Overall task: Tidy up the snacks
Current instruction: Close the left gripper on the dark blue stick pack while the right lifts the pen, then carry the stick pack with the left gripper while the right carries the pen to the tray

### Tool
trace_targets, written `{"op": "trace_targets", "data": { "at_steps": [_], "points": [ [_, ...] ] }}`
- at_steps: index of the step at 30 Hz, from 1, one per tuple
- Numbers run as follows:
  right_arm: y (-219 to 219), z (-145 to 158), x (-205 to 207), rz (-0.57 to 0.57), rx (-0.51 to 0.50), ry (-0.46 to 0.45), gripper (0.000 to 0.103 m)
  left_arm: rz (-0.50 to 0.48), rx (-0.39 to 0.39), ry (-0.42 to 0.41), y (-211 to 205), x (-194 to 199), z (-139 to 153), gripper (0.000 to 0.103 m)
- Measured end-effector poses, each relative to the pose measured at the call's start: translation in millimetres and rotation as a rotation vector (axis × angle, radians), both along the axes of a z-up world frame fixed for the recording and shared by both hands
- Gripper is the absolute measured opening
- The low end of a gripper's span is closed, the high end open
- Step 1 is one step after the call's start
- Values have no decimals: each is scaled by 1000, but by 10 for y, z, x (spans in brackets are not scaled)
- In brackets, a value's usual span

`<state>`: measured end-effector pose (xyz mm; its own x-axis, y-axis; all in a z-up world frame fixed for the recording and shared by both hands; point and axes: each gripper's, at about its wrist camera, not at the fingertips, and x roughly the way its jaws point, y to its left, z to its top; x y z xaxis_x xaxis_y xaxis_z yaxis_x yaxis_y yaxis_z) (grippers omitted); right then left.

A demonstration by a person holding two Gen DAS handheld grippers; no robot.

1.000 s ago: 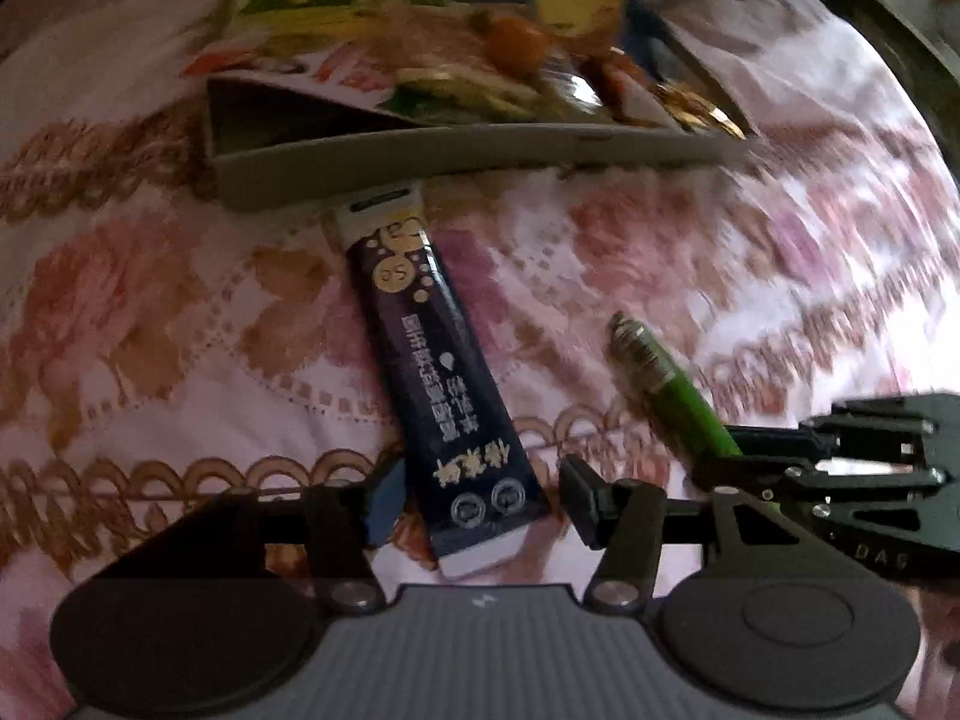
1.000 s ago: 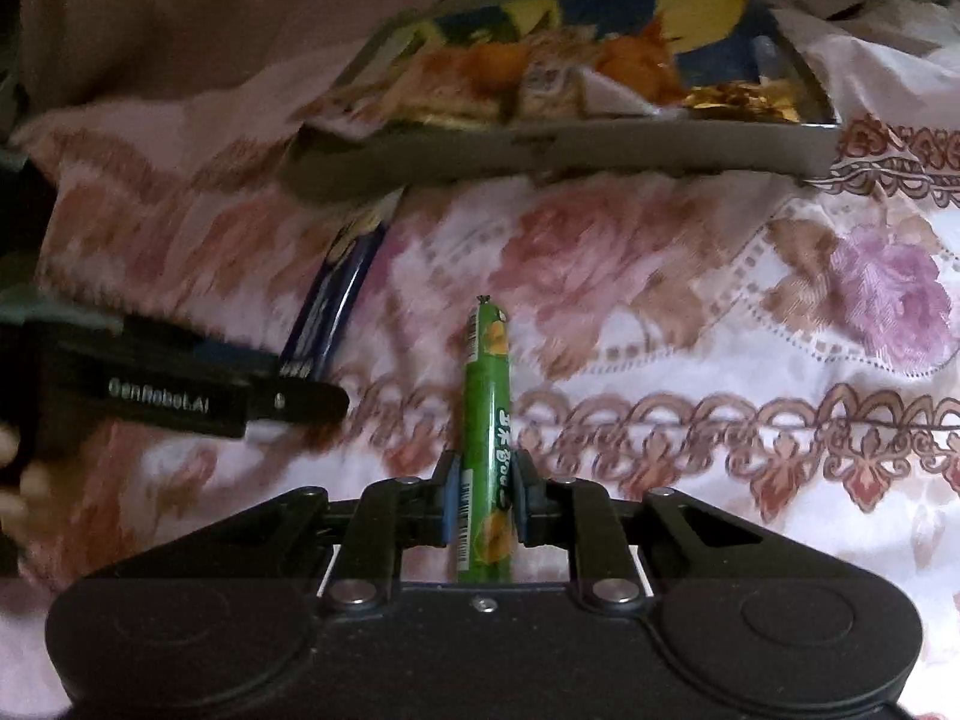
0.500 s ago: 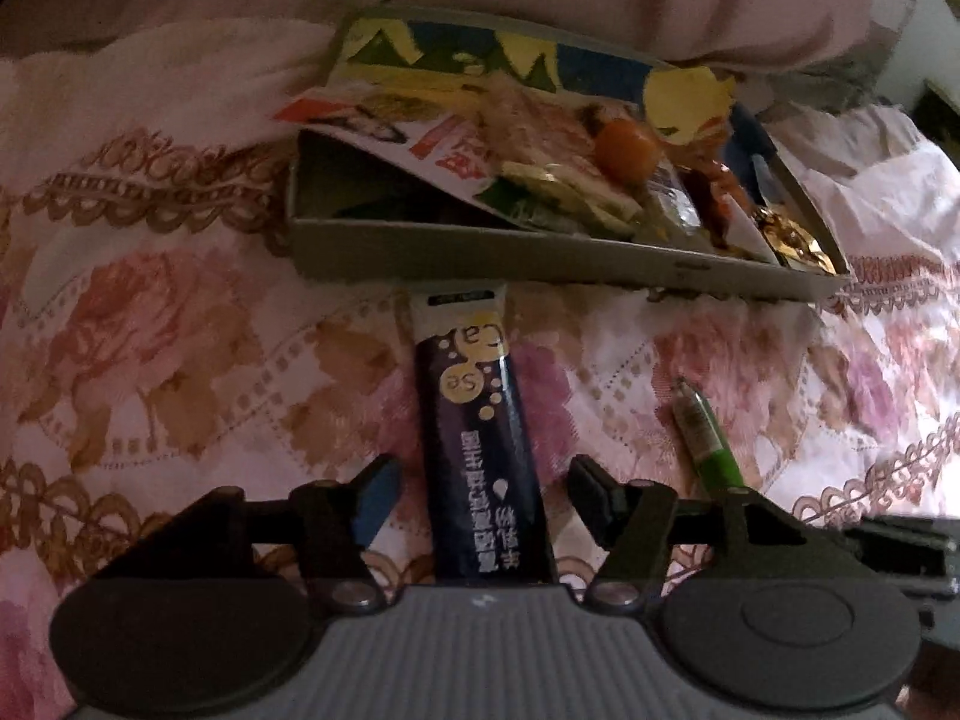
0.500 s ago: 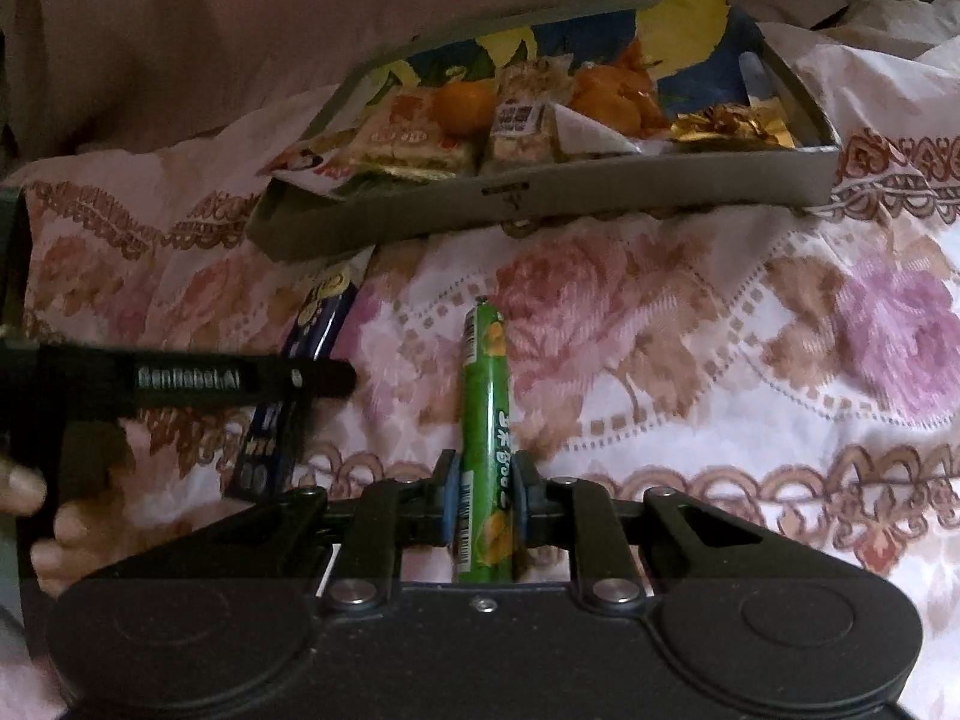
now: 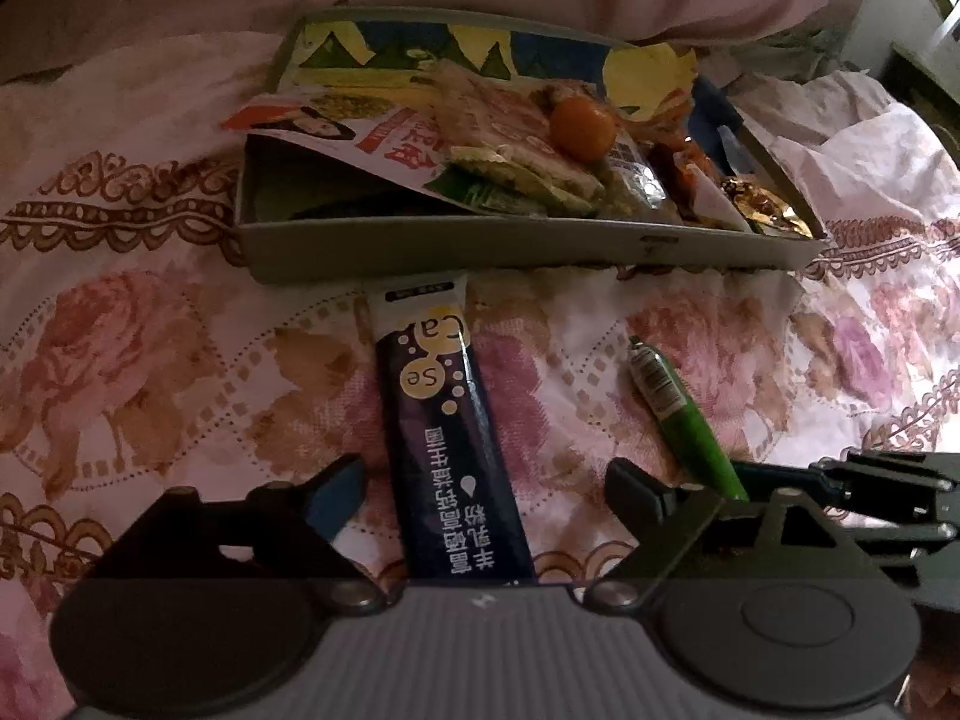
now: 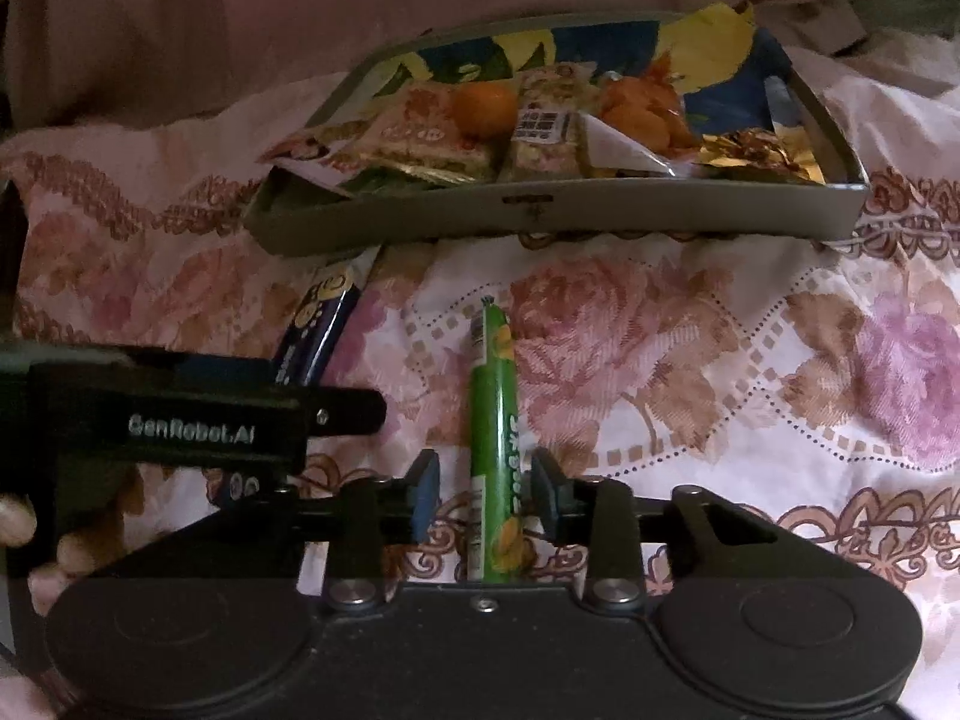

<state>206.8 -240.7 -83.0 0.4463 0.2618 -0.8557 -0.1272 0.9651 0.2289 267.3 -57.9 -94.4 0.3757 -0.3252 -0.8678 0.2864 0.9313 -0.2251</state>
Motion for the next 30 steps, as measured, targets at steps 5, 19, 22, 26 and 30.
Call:
{"op": "trace_targets", "data": {
  "at_steps": [5,19,22,26,30],
  "points": [
    [107,3,-56,56,-82,-17,41,-7,7,-3,-6,3,-8,92],
    [-27,38,-105,-42,-10,-6,19,0,55,-38,24,-56,60,46],
    [-6,107,-173,-33,-7,-29,19,22,2,2,100,-73,105,43],
    [8,228,-269,-23,-3,-65,19,72,-76,59,227,-104,170,41],
    [-33,384,-345,-30,-13,-132,19,109,-182,76,368,-199,328,41]
  ]
}}
